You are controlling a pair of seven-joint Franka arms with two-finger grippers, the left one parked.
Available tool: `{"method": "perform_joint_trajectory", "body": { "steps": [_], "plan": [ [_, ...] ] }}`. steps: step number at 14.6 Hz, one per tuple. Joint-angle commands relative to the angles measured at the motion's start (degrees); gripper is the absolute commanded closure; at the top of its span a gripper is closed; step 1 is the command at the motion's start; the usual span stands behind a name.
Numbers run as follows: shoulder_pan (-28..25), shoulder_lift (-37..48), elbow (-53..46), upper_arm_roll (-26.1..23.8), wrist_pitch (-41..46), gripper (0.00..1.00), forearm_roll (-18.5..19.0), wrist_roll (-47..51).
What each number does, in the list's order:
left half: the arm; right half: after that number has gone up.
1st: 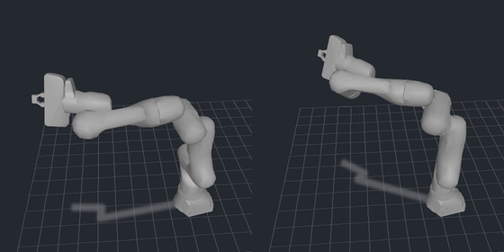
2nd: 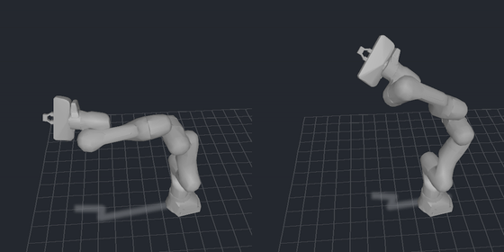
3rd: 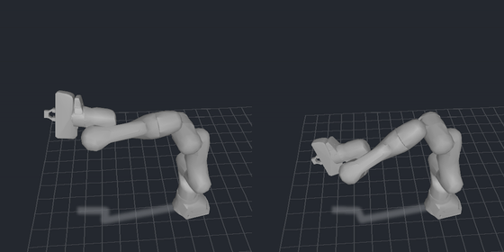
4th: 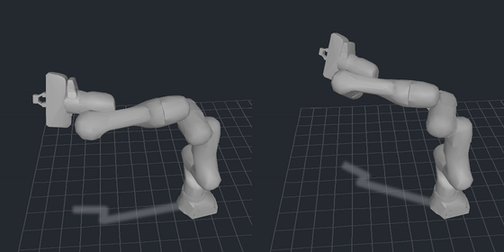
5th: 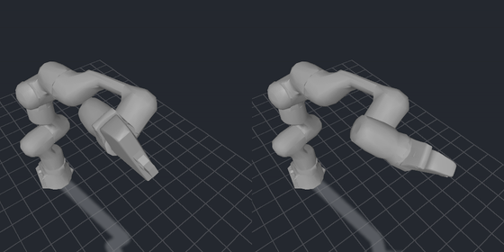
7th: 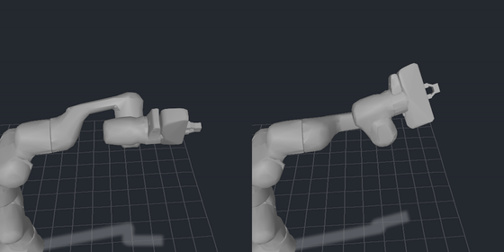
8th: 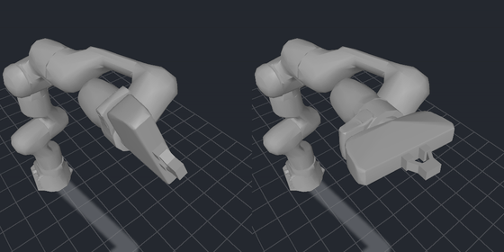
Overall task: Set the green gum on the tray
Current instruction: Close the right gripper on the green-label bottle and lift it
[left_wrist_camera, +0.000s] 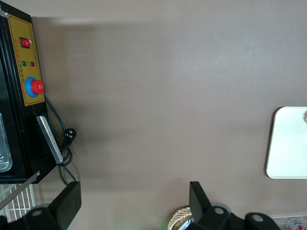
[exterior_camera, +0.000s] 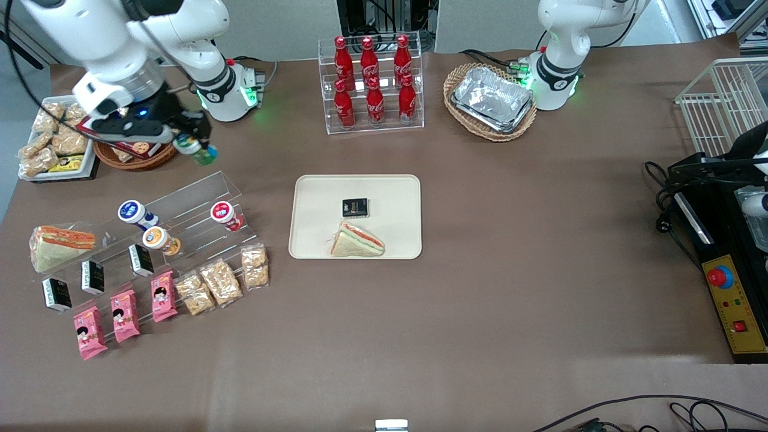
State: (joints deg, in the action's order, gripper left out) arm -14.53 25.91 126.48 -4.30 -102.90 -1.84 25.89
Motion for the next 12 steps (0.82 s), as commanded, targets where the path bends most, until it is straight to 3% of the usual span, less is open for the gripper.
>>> {"method": "perform_joint_trajectory", "body": {
  "steps": [1, 4, 8, 12],
  "plan": [
    [-7.2, -3.2, -5.7, 0.6, 1.9, 0.57, -1.0, 12.2],
    [-8.5, -5.4, -7.7, 0.4, 1.2, 0.57, -4.3, 18.4],
    [-8.7, -6.7, -5.3, 0.1, -2.4, 0.57, -4.7, 19.6],
    [-10.0, -7.3, 3.9, -3.2, -13.7, 0.57, -5.2, 24.9]
  ]
}}
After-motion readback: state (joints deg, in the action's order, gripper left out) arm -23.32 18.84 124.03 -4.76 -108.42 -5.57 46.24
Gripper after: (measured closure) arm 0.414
